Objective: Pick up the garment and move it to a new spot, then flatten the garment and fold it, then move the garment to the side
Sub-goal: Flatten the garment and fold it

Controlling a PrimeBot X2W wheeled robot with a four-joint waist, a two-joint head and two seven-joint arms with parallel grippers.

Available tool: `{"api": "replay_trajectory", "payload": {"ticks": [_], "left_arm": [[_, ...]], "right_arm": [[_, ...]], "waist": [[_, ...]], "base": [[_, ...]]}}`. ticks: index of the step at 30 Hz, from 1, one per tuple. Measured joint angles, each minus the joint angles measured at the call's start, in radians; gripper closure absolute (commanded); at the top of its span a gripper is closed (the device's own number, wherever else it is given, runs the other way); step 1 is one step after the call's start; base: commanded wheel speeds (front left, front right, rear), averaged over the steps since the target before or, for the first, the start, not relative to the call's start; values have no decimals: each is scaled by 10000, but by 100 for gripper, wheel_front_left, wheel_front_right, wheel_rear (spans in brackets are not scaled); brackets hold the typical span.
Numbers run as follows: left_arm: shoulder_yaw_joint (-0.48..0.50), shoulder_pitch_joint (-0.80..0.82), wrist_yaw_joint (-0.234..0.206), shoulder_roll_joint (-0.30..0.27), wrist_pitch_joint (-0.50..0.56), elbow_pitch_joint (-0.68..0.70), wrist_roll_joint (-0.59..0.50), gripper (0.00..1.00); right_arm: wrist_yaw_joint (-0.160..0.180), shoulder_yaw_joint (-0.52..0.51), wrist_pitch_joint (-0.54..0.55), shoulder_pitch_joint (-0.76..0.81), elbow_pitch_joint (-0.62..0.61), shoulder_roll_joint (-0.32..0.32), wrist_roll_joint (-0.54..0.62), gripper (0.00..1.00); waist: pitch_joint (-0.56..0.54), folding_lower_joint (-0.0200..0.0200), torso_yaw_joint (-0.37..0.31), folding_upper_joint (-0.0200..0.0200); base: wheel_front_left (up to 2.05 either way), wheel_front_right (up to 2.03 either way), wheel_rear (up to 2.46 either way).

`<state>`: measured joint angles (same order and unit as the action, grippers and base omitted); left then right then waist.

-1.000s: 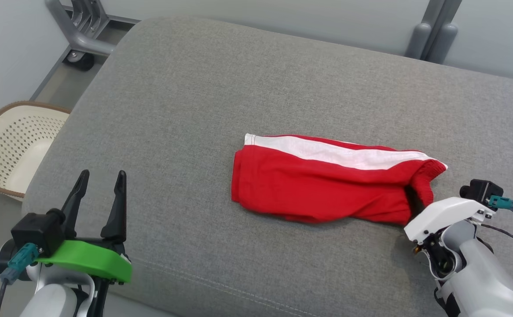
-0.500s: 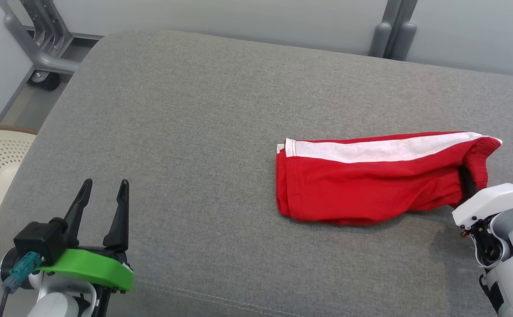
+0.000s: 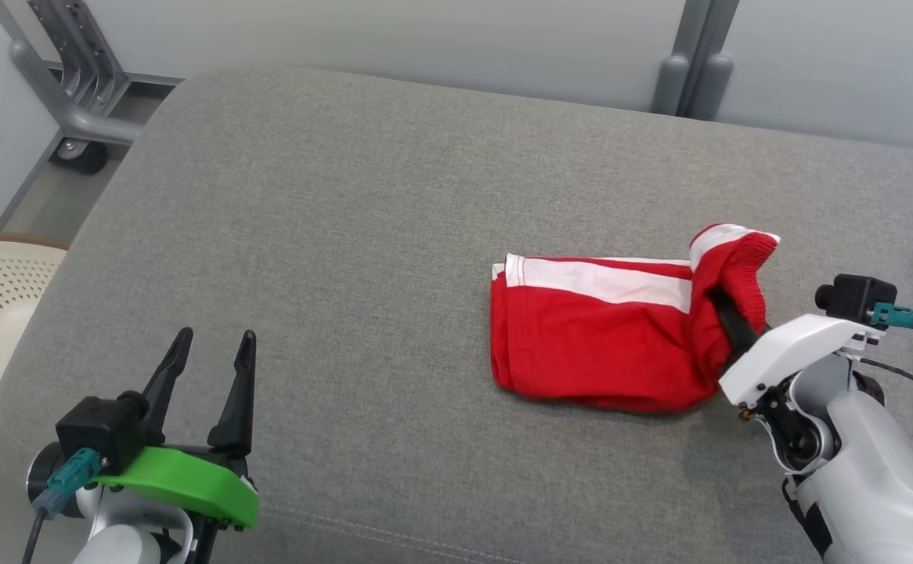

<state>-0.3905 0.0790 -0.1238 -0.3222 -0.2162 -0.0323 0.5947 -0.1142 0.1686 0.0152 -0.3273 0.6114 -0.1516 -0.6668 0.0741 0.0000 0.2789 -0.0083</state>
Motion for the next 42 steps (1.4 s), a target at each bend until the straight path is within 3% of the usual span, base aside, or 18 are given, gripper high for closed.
{"api": "replay_trajectory", "payload": {"ticks": [5,20,21,23,24,26,42], "left_arm": [[-10,0,0,140,56,-73,2,0],[-38,0,0,244,58,-169,2,0],[-38,0,0,244,58,-182,2,0],[-6,0,0,244,58,-188,2,0],[19,0,0,240,58,-186,2,0],[27,0,-2,240,58,-188,2,0],[297,-25,-2,232,50,-186,2,0]], "right_arm": [[0,334,481,16,-391,487,-125,100],[119,1089,1216,-175,-556,867,-100,100],[201,1103,1294,-180,-523,869,-100,96],[336,1216,1381,-192,-443,861,-61,69],[370,1277,1400,-211,-416,872,-25,51],[372,1350,1404,-284,-395,899,-13,0],[320,1680,880,-587,-1097,907,-75,0]], "waist": [[-43,0,299,0],[-35,0,994,0],[-35,0,1036,0],[-38,0,1107,0],[-39,0,1129,0],[-38,0,1152,0],[-21,0,849,0]], "base": [[0,0,0],[0,0,0],[0,0,0],[0,0,0],[0,0,0],[0,0,0],[0,0,0]]}}
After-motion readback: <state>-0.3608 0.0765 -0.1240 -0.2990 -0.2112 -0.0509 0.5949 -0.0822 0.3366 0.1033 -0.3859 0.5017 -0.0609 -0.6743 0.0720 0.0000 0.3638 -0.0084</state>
